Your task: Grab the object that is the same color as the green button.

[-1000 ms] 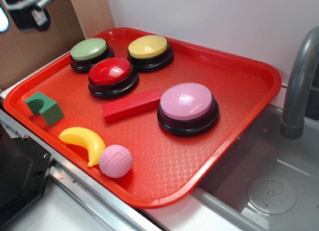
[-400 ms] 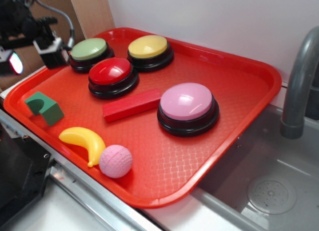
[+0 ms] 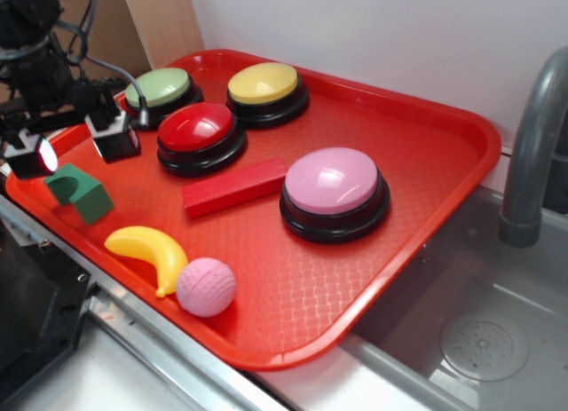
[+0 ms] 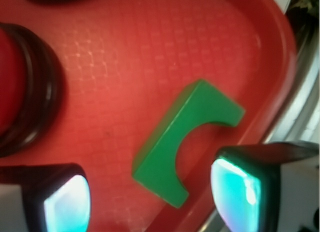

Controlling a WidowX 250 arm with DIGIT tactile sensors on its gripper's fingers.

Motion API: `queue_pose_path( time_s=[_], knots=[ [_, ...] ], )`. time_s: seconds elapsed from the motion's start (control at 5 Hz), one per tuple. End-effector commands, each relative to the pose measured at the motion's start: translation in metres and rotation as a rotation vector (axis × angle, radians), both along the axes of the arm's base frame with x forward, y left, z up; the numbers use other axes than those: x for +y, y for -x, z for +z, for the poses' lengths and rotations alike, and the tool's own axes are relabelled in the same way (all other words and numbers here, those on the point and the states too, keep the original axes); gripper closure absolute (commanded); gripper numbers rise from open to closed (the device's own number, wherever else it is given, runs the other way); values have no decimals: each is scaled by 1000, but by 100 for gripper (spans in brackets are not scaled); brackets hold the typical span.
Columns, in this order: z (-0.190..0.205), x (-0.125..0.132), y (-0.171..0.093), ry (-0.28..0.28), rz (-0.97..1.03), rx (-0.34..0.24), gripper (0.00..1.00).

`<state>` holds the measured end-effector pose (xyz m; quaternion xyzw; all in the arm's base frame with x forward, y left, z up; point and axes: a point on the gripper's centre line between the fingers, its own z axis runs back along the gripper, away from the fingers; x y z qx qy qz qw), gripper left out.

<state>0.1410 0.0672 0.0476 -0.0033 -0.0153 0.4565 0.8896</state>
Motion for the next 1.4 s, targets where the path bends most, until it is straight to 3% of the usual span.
queue_pose_path(
  time_s=[0.0, 0.2, 0.8, 1.2],
  knots=[
    [-16, -3, 0, -10, -35, 15, 0],
    [-18, -2, -4, -29, -61, 26, 99],
    [-5, -3, -9, -59, -132, 1, 100],
    [57, -19, -30, -45, -407, -65, 100]
  ],
)
